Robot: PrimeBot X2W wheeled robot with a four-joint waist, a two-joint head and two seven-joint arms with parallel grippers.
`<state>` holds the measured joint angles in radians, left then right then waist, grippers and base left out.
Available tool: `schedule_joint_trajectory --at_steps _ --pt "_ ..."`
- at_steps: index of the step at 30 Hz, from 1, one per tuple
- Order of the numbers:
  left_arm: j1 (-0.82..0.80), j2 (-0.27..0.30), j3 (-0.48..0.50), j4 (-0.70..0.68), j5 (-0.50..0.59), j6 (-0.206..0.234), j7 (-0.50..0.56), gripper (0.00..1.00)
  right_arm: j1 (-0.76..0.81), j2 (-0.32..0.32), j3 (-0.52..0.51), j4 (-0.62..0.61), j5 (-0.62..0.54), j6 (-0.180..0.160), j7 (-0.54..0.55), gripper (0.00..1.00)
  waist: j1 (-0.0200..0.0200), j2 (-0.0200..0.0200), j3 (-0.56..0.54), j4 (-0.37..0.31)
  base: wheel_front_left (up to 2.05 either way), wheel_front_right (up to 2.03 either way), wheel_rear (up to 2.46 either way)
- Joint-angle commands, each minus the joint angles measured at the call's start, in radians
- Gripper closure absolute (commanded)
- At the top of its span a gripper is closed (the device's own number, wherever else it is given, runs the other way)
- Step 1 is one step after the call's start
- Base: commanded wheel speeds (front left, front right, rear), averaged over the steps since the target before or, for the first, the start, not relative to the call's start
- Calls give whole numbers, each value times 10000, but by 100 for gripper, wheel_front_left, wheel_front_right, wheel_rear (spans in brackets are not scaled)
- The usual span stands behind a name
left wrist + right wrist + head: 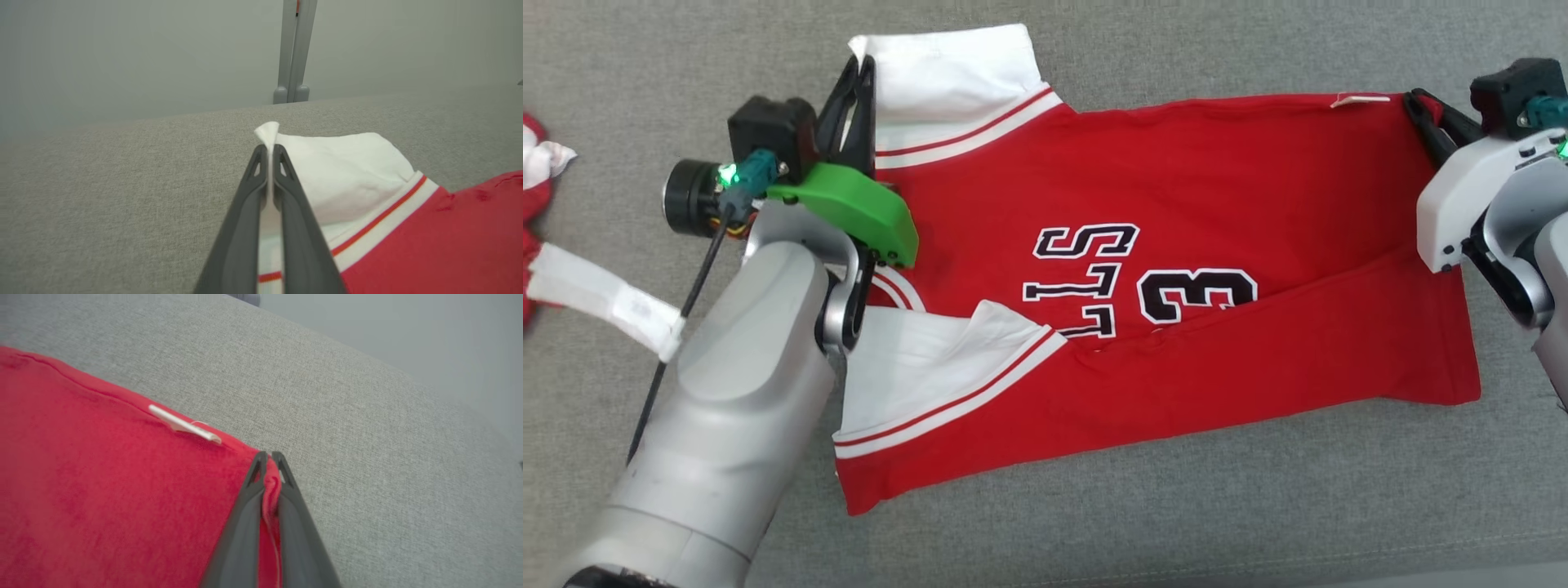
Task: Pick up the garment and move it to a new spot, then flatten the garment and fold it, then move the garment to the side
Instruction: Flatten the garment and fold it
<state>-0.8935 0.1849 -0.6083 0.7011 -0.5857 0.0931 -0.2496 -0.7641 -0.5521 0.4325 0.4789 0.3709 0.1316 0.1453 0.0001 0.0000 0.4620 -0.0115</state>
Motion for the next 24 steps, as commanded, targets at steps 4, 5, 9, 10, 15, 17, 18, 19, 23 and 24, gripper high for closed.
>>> schedule_joint_trajectory --at_steps 4,5,9,10,15,17,18,19,23,24 --pt "1280 328 65 -1268 309 154 -160 100 563 -31 -219 286 -482 -18 -810 100 -1 0 -692 447 0 0 0" --pt "1548 412 8 -1562 409 118 -167 100 646 -35 -207 346 -544 -18 -890 100 -1 0 -779 478 0 0 0" --pt "2924 645 95 -2999 548 217 -158 100 939 -125 -200 615 -809 -18 -1053 100 -1 0 -1111 632 0 0 0" --pt "3323 736 95 -3358 610 275 -151 100 1032 -116 -180 684 -843 -18 -1040 100 -1 0 -1191 668 0 0 0" --pt "4780 851 -37 -4345 359 437 -90 100 1202 -260 9 839 -1031 -20 -935 100 -1 0 -1543 842 0 0 0" --pt "5217 878 -109 -4550 231 524 30 100 1289 -252 76 895 -951 -19 -861 100 -1 0 -1665 893 0 0 0" --pt "5452 852 -181 -4636 157 536 92 100 1315 -283 139 910 -961 -19 -802 100 -1 0 -1723 920 0 0 0" --pt "5587 863 -237 -4684 148 549 136 100 1336 -298 180 915 -941 -19 -767 100 -1 0 -1767 935 0 0 0" --pt "6124 816 -438 -4822 -18 616 320 100 1523 -441 349 898 -973 -19 -576 100 -1 0 -1955 987 0 0 0" --pt "6254 800 -483 -4829 -45 648 361 100 1612 -465 320 932 -909 -20 -488 100 -1 0 -2000 999 0 0 0"
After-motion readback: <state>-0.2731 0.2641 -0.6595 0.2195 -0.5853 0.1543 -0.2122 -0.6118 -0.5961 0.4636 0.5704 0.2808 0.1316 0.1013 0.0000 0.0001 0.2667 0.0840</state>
